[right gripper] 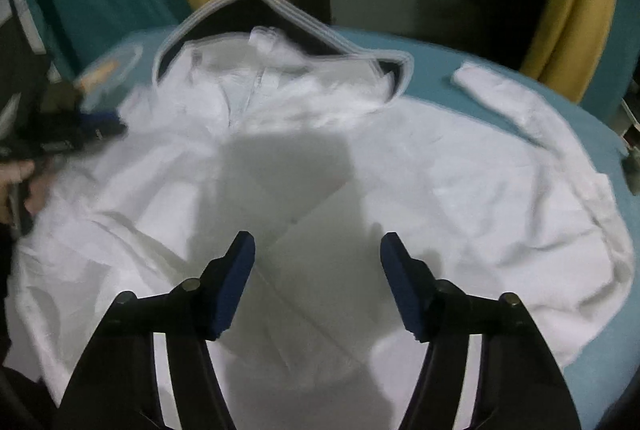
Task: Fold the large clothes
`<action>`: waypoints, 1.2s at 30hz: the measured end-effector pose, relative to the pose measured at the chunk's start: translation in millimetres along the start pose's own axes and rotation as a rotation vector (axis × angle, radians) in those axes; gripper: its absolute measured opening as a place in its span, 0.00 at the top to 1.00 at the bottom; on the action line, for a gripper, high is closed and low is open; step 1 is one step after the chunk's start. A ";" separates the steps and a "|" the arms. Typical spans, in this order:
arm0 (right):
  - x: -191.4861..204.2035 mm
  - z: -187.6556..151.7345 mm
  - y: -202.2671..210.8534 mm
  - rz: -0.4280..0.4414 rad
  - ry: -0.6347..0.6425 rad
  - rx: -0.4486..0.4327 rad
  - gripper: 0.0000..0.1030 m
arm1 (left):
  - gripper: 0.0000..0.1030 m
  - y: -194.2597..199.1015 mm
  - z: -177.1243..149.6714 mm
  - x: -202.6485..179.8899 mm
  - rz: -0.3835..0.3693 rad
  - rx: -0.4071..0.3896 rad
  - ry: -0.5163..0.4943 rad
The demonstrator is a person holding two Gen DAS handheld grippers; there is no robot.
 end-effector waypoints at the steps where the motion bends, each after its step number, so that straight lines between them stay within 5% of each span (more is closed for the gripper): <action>1: 1.4 1.5 -2.2 -0.028 0.013 -0.009 0.74 | 0.98 0.6 -2.2 5.5 -0.026 0.000 0.025; 2: 1.6 2.9 -0.6 -0.038 0.016 -0.013 0.92 | 0.98 2.3 -2.3 11.2 -0.036 -0.011 0.044; 3: 1.1 4.7 4.1 -0.037 0.013 -0.022 0.97 | 0.98 3.9 -2.7 15.3 -0.023 -0.030 0.057; 7: -8.8 16.1 47.3 -0.088 0.024 -0.157 0.97 | 0.99 18.7 -2.3 47.8 0.031 -0.112 0.154; 10: -26.6 15.8 65.8 -0.117 -0.008 -0.199 0.97 | 0.98 12.9 -2.9 65.4 0.023 -0.096 0.207; 15: -61.0 -13.3 34.7 -0.119 -0.106 -0.054 0.95 | 0.97 6.0 -4.2 51.5 0.024 -0.051 0.173; 16: -64.9 -20.0 25.3 -0.138 -0.121 -0.019 0.89 | 0.97 7.3 -2.4 48.6 0.046 -0.047 0.161; 19: -73.4 -33.0 34.7 -0.202 -0.141 -0.036 0.32 | 0.84 15.2 -0.3 49.0 0.077 -0.043 0.164; 20: -77.6 -35.7 39.8 -0.202 -0.156 -0.044 0.27 | 0.82 19.3 0.5 50.2 0.076 -0.049 0.168; 24: -98.2 -32.7 58.3 -0.247 -0.126 -0.090 0.27 | 0.68 30.5 9.0 42.3 0.062 -0.086 0.183; 36: -153.0 73.6 5.4 -0.275 -0.014 -0.107 0.27 | 0.64 55.0 24.2 11.3 0.043 -0.122 0.144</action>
Point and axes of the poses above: each gripper's, at about its wrist camera, not at the fingertips, and y roughly against the way its jaws point, x to its left, z to its top, the point moved 3 cm from there along -y, roughly the way its jaws point, and after that the axes turned 6 degrees about z, right-handed, at the moved point
